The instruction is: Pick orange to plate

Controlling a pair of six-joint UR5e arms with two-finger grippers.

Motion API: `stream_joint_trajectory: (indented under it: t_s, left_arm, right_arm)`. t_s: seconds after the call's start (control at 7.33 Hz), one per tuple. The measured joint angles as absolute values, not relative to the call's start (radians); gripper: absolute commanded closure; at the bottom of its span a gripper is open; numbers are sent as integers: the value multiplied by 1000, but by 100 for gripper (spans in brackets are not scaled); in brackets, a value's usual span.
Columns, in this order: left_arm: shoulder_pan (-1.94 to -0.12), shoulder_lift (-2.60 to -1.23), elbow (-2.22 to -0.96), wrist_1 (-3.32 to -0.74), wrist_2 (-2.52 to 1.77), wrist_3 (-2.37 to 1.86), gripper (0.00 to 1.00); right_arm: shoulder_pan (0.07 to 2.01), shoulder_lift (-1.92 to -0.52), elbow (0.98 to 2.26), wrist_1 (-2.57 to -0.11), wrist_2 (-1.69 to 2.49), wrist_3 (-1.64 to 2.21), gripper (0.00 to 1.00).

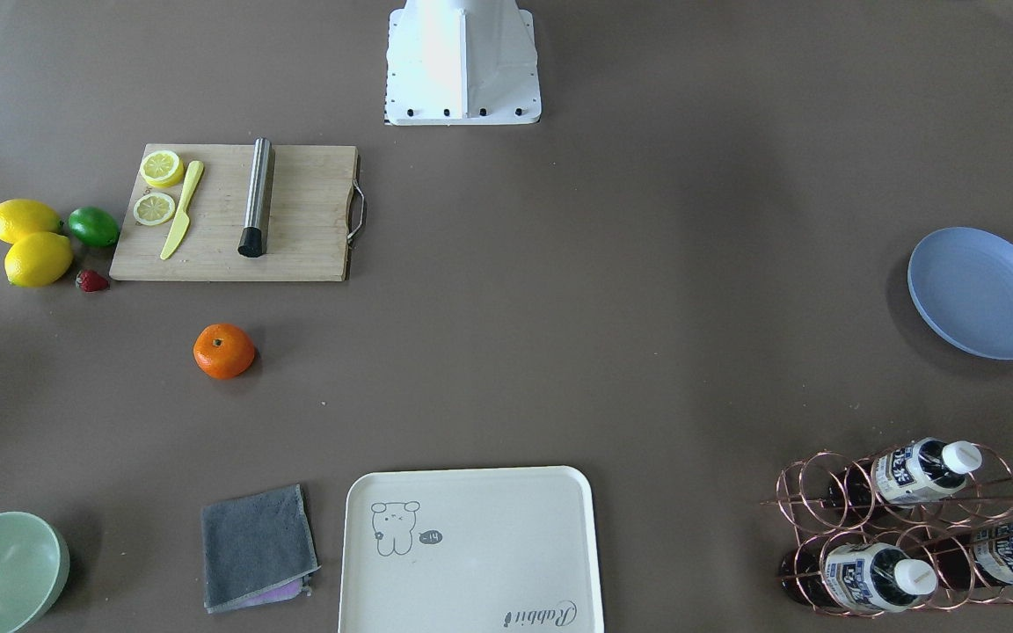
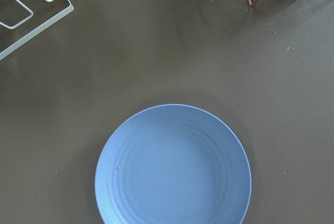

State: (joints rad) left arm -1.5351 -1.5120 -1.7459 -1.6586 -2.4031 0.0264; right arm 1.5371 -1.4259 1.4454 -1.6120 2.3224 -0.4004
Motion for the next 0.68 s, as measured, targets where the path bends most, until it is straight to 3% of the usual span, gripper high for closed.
stream_joint_trajectory:
  t_s: [0.41,0.68]
  left_arm:
    - [-1529,-1512,-1733,-1664,-2402,30,2]
    - [-1505,-1517,-1646,-1746,-2397,25,2]
  right_arm:
    - [1537,-1431,1437,-1611,2331,-401,0]
    - [1537,-1435,1439,-1610,2338,-401,0]
